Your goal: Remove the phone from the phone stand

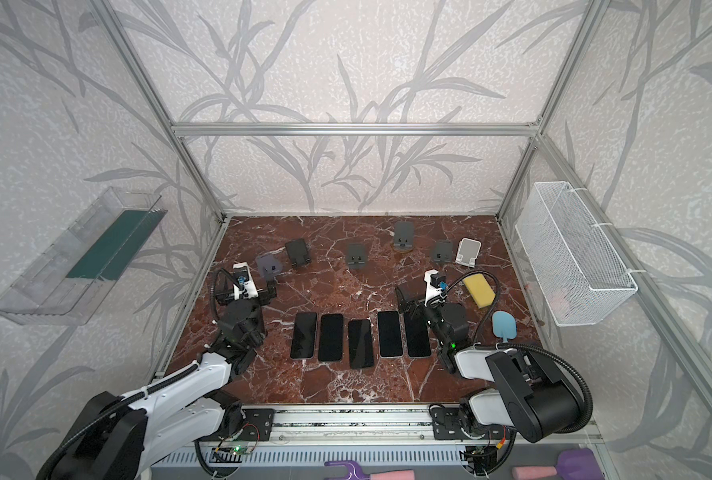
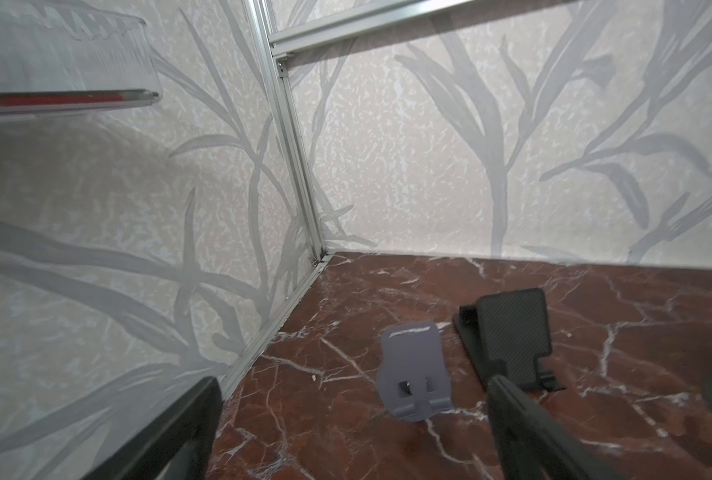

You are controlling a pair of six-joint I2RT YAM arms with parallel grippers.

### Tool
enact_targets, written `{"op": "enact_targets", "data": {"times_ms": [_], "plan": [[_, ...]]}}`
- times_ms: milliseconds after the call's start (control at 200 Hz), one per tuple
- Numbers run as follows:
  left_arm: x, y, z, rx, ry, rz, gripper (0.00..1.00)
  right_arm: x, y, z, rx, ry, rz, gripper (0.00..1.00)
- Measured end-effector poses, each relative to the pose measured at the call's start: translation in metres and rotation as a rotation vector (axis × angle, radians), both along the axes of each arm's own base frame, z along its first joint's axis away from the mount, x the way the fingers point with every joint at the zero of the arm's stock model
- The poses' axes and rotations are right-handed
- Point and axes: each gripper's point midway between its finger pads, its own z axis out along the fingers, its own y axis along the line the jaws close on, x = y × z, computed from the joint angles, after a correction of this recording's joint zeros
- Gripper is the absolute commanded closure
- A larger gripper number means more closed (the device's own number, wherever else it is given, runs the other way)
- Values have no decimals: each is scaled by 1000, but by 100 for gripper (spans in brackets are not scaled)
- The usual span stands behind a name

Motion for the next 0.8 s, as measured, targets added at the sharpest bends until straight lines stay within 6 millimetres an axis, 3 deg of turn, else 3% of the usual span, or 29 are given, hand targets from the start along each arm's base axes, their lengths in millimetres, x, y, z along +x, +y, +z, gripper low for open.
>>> {"op": "enact_targets", "data": {"times_ms": [360, 540, 696, 801], "plan": [[24, 33, -101, -6, 191, 44, 1, -2, 0, 15, -56, -58, 5, 1], [35, 57, -100, -143, 141, 14, 1, -7, -14, 28, -122, -88, -64, 1], [66, 40, -95, -201, 182, -128, 1, -1, -26, 18, -207, -62, -128, 1], [71, 41, -94, -235, 185, -142, 1, 5, -46, 14, -241, -48, -204, 1]]}}
